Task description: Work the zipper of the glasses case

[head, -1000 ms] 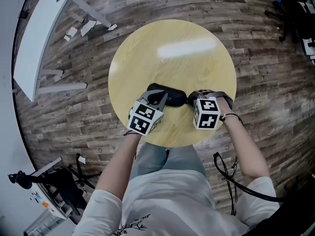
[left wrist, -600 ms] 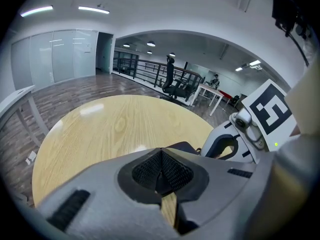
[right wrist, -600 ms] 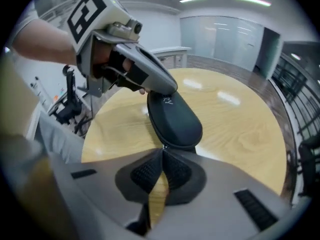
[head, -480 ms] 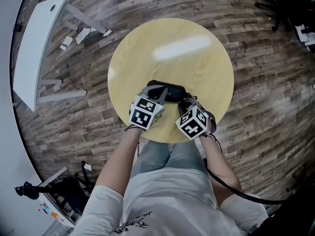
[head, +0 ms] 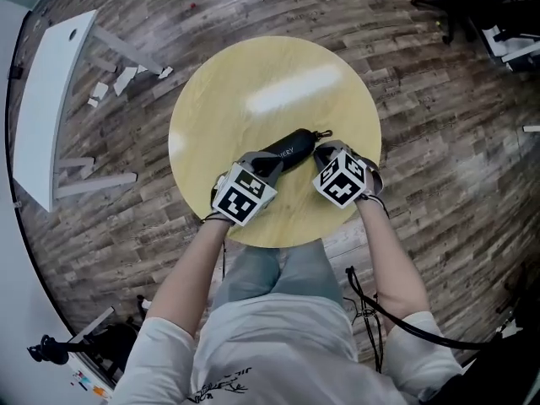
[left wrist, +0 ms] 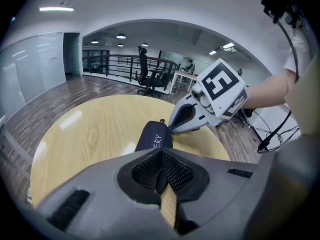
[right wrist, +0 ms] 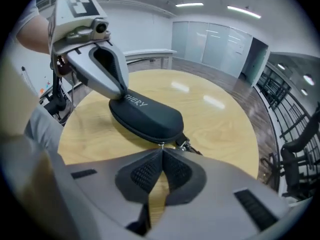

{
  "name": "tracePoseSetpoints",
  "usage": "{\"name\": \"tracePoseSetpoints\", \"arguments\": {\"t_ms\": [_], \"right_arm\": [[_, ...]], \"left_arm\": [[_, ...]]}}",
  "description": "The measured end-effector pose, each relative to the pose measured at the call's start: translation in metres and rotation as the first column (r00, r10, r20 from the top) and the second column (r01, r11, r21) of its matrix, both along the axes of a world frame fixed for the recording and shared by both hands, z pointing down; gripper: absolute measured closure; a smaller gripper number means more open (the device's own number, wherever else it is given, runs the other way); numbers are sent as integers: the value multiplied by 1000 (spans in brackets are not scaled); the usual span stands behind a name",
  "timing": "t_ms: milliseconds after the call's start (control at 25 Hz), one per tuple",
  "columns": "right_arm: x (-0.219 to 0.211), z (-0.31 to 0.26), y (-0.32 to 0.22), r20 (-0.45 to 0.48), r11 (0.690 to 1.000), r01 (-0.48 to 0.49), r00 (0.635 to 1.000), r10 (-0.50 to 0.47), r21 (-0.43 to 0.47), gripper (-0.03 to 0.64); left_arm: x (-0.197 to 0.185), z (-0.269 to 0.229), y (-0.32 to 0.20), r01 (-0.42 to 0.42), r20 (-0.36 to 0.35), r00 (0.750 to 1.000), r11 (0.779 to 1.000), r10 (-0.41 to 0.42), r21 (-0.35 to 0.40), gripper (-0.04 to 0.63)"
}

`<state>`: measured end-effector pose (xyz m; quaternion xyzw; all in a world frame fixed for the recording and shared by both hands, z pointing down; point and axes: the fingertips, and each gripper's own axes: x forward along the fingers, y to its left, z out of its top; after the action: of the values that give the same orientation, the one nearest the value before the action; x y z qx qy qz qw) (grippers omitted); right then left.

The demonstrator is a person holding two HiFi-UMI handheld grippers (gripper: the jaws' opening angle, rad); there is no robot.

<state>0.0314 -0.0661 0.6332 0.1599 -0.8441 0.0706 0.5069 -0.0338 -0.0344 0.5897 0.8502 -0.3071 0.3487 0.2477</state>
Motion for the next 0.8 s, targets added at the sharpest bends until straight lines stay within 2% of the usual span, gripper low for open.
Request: {"name": "tracePoseSetpoints", "arguments": {"t_ms": [80,200,360,800], "right_arm": [[1,1,-11,-17,1000,27,999,-27,3,617],[4,5,-17,-44,998,61,997,-61,7,617],[4,4,-11,-49,999,47,998,-48,-8,617],[-33,-1,44,52,997,-23,998,26,-69,617]], "left_arm": [[4,3,-5,-10,27,1000,1000,9,18,589],[6,7,-11,20,38,999,1000,-21,16,589],[7,8,-11,29,32,999,1000,-29,4,589],[3,10,-9,36,22,999,999,-36,11,589]]}}
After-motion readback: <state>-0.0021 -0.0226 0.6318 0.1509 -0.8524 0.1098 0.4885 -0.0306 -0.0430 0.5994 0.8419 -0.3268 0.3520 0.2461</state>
